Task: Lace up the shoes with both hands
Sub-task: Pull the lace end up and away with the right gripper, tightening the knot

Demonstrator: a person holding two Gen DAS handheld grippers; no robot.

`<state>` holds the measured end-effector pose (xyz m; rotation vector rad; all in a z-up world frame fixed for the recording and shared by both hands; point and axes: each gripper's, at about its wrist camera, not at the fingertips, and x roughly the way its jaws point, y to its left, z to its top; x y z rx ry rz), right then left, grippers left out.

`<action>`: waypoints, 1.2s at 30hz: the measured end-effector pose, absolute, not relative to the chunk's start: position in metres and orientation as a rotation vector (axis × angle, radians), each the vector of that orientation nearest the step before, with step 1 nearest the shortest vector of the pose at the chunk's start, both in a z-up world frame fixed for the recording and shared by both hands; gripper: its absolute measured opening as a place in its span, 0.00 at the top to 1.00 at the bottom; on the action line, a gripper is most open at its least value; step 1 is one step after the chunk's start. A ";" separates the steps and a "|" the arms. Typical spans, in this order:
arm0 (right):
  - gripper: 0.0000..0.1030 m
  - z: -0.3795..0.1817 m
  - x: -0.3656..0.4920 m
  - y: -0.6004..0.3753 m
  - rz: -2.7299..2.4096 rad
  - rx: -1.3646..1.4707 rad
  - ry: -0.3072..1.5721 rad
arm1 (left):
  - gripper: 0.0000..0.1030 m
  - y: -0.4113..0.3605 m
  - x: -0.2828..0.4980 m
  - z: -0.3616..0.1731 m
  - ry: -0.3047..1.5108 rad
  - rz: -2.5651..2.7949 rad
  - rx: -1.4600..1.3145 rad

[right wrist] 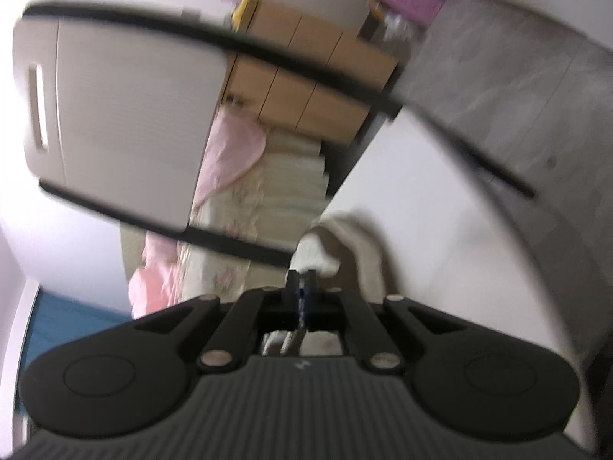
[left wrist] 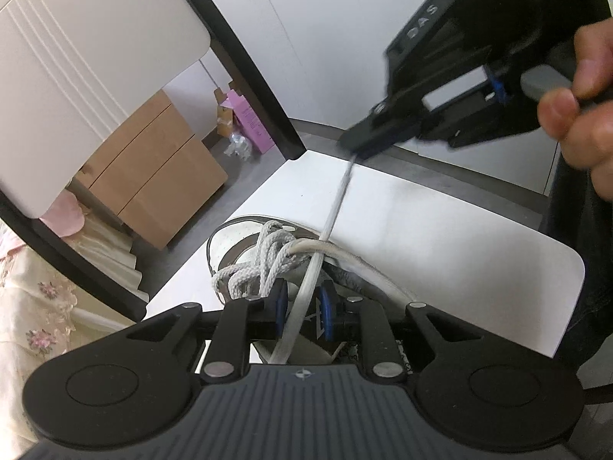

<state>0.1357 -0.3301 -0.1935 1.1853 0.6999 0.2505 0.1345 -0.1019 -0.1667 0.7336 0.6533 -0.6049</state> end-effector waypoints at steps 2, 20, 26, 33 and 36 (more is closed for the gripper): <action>0.98 -0.193 0.132 -0.344 0.184 1.173 0.671 | 0.79 -0.100 0.132 -0.164 0.651 -0.599 0.708; 0.97 -0.209 0.110 -0.413 -0.143 1.064 0.605 | 0.49 -0.071 0.094 -0.140 0.574 -0.450 0.406; 0.96 -0.204 0.100 -0.420 -0.189 1.057 0.578 | 0.45 -0.042 0.105 -0.134 0.621 -0.386 0.196; 0.91 -0.168 0.101 -0.383 -0.230 0.748 0.591 | 0.45 -0.040 0.110 -0.140 0.666 -0.433 0.116; 0.53 -0.151 0.097 -0.359 -0.174 0.615 0.547 | 0.47 -0.045 0.109 -0.144 0.672 -0.443 0.129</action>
